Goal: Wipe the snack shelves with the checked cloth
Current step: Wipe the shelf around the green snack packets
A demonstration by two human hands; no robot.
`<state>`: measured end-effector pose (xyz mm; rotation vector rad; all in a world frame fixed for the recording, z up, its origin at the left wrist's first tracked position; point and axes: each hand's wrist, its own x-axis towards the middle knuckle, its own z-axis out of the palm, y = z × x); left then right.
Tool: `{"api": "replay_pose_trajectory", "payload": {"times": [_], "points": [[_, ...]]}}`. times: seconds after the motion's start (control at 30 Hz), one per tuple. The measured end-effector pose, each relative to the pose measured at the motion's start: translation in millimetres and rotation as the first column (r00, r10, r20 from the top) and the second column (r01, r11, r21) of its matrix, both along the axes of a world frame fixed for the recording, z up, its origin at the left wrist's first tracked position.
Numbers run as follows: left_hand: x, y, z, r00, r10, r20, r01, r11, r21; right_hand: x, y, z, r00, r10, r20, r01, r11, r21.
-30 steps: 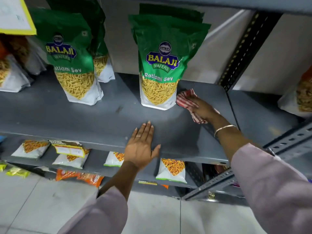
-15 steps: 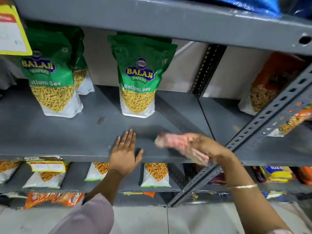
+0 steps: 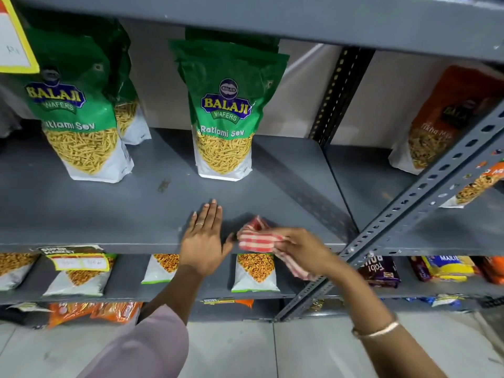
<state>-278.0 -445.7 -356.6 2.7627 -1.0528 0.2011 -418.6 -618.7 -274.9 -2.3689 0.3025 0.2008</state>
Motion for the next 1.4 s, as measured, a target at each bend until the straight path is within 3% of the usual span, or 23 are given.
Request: {"api": "replay_pose_trajectory", "payload": {"times": [0.03,0.07,0.1,0.17,0.2,0.23,0.3,0.37,0.43,0.5,0.57,0.63,0.7,0.77,0.9,1.07,1.13,1.2,1.4], "points": [[0.3,-0.3,-0.3,1.0,0.005,0.0,-0.005,1.0,-0.007,-3.0,-12.2,5.3,1.0,0.013,0.028,-0.019,0.978,0.207],[0.2,-1.0,-0.2,1.0,0.011,-0.006,-0.011,1.0,-0.01,-0.8,-26.6,8.8,0.996,-0.062,0.071,0.038,0.956,0.292],[0.0,-1.8,0.0,1.0,0.015,-0.013,-0.015,1.0,-0.014,5.5,-43.9,9.8,0.965,-0.237,0.108,0.198,0.937,0.288],[-1.2,-2.3,0.8,1.0,0.023,-0.018,-0.023,0.999,-0.025,24.7,-69.6,-5.6,0.823,-0.547,0.154,0.537,0.837,0.104],[-1.6,-2.0,1.1,1.0,0.023,-0.017,-0.024,0.999,-0.031,35.7,-70.3,-15.4,0.782,-0.603,0.159,0.618,0.783,-0.07],[-1.6,-1.5,1.2,1.0,0.022,-0.015,-0.023,0.999,-0.037,47.1,-66.0,-26.3,0.791,-0.59,0.165,0.611,0.743,-0.274],[-1.6,-0.9,1.7,1.0,0.016,-0.016,-0.017,0.999,-0.038,69.1,-47.5,-45.2,0.872,-0.441,0.212,0.487,0.738,-0.468],[-2.1,-1.1,2.3,1.0,0.012,-0.026,-0.012,1.0,-0.021,88.5,-37.1,-54.2,0.948,-0.23,0.218,0.31,0.814,-0.492],[-1.4,-2.1,2.4,0.999,0.013,-0.036,-0.014,1.0,-0.01,108.1,-61.8,-61.3,0.962,-0.131,0.24,0.239,0.826,-0.511],[0.3,-2.1,0.7,0.999,0.019,-0.034,-0.019,1.0,-0.012,126.2,-106.5,-69.9,0.938,-0.25,0.24,0.344,0.753,-0.561],[2.4,-0.7,0.1,0.999,0.018,-0.029,-0.02,0.999,-0.042,144.3,-143.5,-64.3,0.828,-0.52,0.209,0.548,0.673,-0.496],[3.2,0.8,-2.7,0.998,0.017,-0.06,-0.02,0.999,-0.047,167.1,-160.1,-55.7,0.776,-0.614,0.145,0.605,0.658,-0.448],[4.0,-0.3,-4.4,0.998,0.006,-0.067,-0.012,0.997,-0.08,193.4,-173.2,-47.7,0.824,-0.552,0.127,0.55,0.725,-0.416],[4.7,-1.2,-5.8,0.997,0.009,-0.08,-0.014,0.997,-0.071,218.8,-180.2,-46.5,0.91,-0.386,0.153,0.414,0.82,-0.395],[2.7,-0.1,-4.9,0.998,0.011,-0.066,-0.016,0.997,-0.074,245.5,-150.8,-50.7,0.996,-0.041,0.082,0.076,0.866,-0.494],[3.2,-0.9,-2.6,0.998,0.014,-0.062,-0.017,0.999,-0.043,224.9,-123.4,-59.3,0.981,0.058,0.184,0.04,0.873,-0.486],[3.6,-0.1,-2.9,0.998,0.015,-0.063,-0.017,0.999,-0.032,198.1,-112.8,-58.5,0.974,0.027,0.226,0.063,0.922,-0.382],[2.5,-0.4,-0.9,0.998,0.016,-0.063,-0.018,1.0,-0.024,164.9,-98.9,-58.0,0.961,0.021,0.276,0.09,0.919,-0.383],[5.9,3.9,-6.4,0.995,0.038,-0.093,-0.034,0.998,0.044,54.1,-35.4,-51.5,0.994,0.032,0.103,0.008,0.929,-0.369]]}}
